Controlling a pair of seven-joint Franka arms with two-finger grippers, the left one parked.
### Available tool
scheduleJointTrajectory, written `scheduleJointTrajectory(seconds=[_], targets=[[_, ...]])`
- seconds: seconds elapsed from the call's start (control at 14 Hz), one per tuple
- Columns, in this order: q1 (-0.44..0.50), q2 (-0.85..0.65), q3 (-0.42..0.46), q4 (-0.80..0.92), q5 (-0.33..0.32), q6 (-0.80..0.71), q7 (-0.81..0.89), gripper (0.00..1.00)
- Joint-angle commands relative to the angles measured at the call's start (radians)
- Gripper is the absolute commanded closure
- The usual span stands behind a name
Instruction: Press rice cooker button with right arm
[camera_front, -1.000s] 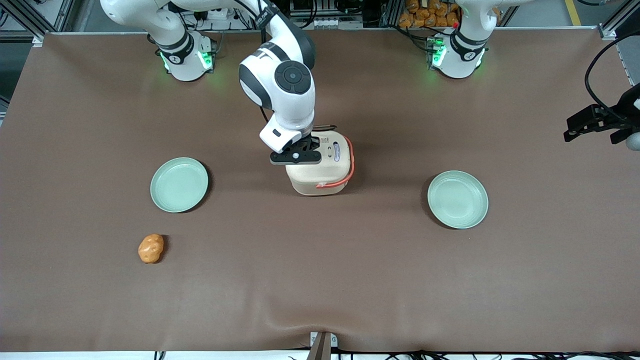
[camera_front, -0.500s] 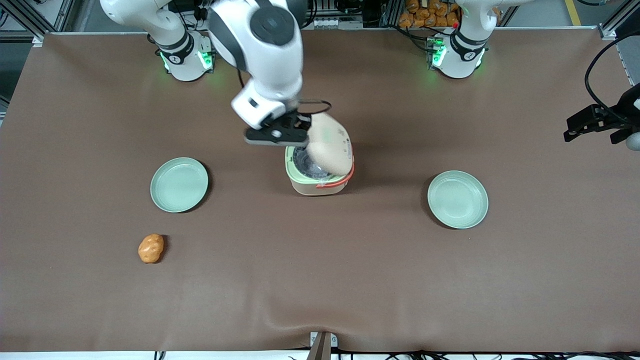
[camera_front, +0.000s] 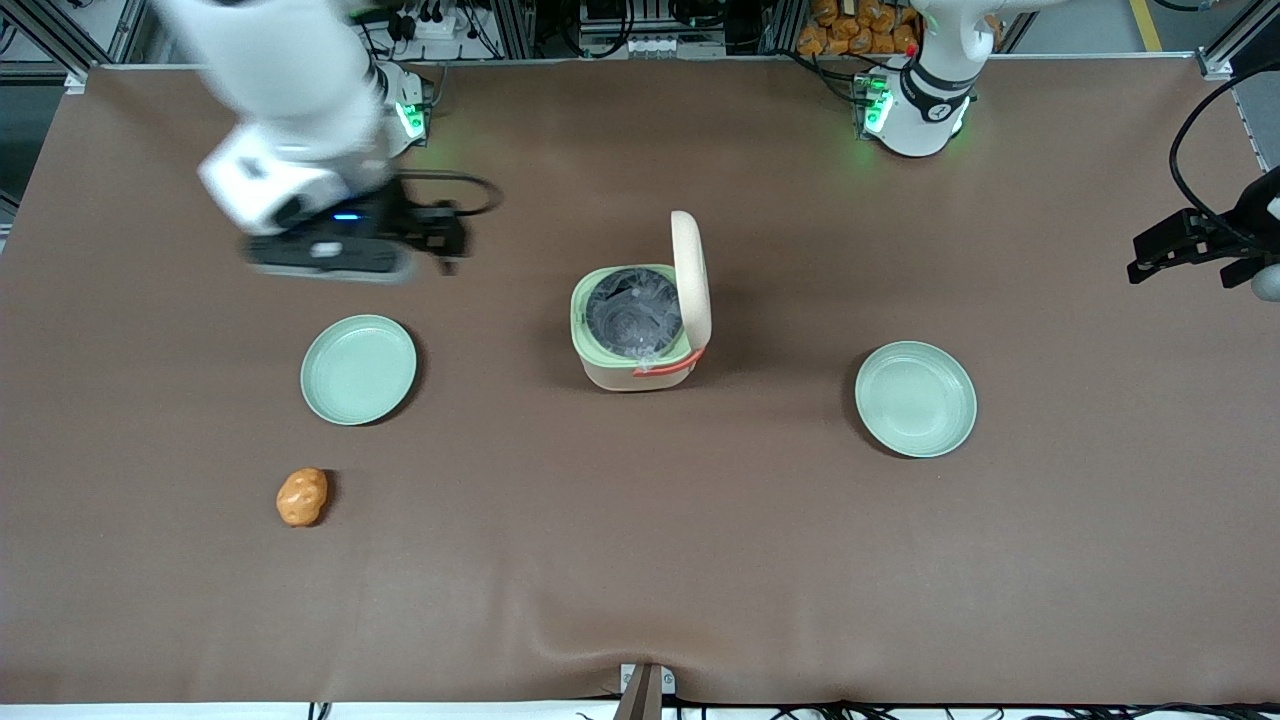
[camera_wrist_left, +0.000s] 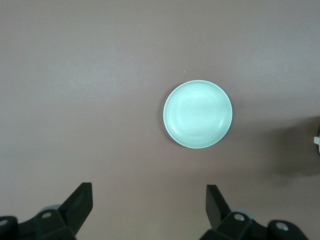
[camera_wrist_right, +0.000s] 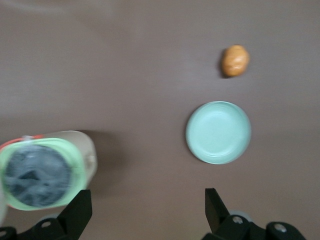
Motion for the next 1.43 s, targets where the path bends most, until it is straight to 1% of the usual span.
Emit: scheduleJointTrajectory(seconds=[0.0,0.29,0.5,0.79,0.86,1.14,1.36], targets=[[-0.130,-0.062,0.018,-0.017,-0.001,-0.068,-0.126,0.00],[-0.288,-0.117,0.021,-0.033,0.000,-0.101,-0.285,0.00],[-0.351,-0.194,0.020,-0.138,0.015,-0.084,-0.320,0.00],[-0.377,-0.343,0.020,-0.362,0.017,0.045,-0.356,0.00],[-0.377,-0.363,0.020,-0.388,0.017,0.054,-0.356,0.00],[-0.379,-0.401,0.020,-0.439,0.017,0.060,-0.361,0.00],[-0.379,-0.400,0.020,-0.432,0.020,0.070,-0.367,0.00]])
